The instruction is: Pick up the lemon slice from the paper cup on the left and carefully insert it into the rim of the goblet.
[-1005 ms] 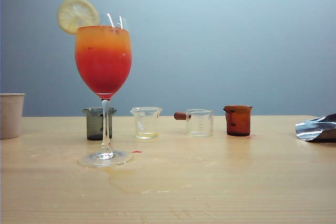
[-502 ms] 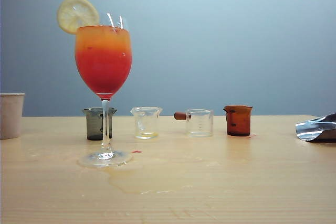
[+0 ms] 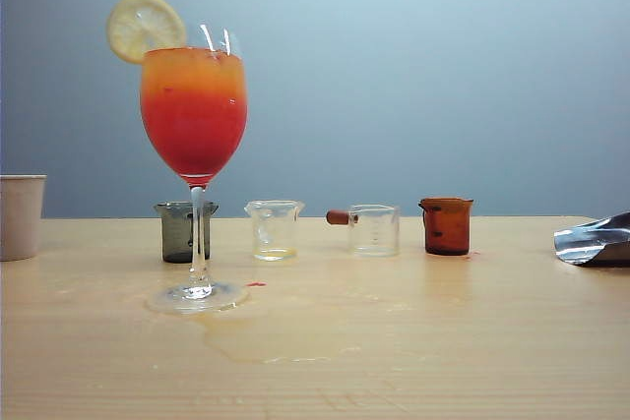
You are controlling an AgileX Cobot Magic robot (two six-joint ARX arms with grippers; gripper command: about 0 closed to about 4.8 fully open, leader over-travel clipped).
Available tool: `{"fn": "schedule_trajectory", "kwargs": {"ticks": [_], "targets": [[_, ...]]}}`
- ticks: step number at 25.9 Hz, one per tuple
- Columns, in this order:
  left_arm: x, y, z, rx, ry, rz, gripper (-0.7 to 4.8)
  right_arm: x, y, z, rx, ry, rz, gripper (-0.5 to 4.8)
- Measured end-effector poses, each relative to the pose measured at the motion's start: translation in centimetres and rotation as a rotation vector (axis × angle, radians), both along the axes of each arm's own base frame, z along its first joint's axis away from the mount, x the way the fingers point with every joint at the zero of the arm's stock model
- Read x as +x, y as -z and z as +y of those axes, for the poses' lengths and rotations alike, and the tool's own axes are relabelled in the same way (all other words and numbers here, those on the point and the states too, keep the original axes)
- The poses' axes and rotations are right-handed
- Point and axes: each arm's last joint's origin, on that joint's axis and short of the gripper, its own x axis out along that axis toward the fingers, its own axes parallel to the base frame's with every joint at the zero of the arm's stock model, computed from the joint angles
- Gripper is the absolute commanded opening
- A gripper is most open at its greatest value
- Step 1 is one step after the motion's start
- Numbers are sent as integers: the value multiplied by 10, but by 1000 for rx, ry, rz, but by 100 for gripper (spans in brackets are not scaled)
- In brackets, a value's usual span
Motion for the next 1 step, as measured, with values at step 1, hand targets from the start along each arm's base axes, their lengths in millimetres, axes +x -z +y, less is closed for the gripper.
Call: {"fn": "schedule_trajectory", "kwargs": {"ticks": [1], "targets": [[0, 0, 0, 0, 0, 0, -5, 0, 0, 0, 0, 0, 0, 0]]}}
